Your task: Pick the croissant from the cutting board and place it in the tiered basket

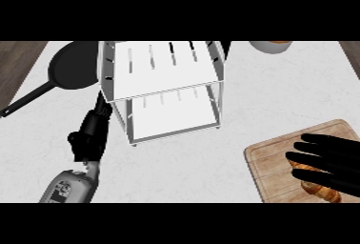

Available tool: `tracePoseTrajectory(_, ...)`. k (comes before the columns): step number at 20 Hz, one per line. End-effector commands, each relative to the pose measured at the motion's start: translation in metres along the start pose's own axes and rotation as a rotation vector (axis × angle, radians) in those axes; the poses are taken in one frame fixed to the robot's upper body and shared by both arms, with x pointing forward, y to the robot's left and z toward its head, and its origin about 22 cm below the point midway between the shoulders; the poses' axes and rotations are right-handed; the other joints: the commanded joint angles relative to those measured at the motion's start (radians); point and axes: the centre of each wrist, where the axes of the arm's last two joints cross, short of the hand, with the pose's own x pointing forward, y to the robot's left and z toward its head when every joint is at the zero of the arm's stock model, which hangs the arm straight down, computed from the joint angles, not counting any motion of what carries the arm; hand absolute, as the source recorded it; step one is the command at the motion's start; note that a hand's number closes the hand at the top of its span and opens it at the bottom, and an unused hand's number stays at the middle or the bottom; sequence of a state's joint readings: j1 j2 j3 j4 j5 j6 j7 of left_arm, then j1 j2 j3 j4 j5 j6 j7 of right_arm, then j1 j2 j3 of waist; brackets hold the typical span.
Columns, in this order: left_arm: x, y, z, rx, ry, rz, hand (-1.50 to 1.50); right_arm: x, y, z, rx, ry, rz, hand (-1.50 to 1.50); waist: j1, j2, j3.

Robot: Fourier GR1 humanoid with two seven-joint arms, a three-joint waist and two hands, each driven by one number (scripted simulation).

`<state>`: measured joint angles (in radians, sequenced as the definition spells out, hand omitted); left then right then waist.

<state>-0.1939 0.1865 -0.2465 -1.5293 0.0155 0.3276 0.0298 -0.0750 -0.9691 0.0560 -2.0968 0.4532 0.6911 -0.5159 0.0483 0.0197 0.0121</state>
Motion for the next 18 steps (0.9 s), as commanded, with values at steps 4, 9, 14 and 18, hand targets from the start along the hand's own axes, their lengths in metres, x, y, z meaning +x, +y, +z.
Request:
tracePoseTrajectory(4, -0.003, -0.009, -0.002, -0.004, 0.003, 0.001, 0.0, -0.052, 0.061, 0.011, 0.142, -0.154, 0.011, -1.5, -0.011, -0.002, -0.005)
tracePoseTrajectory(9, -0.006, -0.003, 0.01, 0.001, 0.011, 0.004, 0.0, -0.082, 0.114, 0.024, 0.19, -0.185, 0.027, -1.5, -0.021, -0.013, -0.01)
tracePoseTrajectory(14, 0.001, 0.007, 0.003, 0.006, 0.0, -0.009, 0.0, -0.117, 0.108, 0.014, 0.193, -0.175, 0.055, -1.5, -0.022, -0.015, -0.011)
tracePoseTrajectory(18, -0.018, 0.002, 0.0, 0.022, 0.015, -0.001, 0.0, -0.127, 0.128, 0.007, 0.195, -0.18, 0.061, -1.5, -0.036, -0.015, -0.012)
